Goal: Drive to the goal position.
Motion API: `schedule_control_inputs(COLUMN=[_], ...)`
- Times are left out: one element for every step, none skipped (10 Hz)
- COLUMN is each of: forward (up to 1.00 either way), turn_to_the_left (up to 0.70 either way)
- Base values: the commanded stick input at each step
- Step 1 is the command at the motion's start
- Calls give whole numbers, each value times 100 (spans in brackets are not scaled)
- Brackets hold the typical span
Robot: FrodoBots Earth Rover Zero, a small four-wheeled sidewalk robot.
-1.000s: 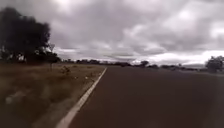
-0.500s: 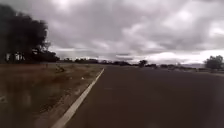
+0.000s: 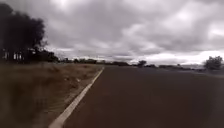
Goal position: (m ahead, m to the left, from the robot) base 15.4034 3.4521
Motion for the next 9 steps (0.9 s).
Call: schedule_control_inputs(forward=[85,85,85,85,85,85,85,85,85], turn_to_the_left=[-20,-12,-2,0,-21,0,0,-5,-22])
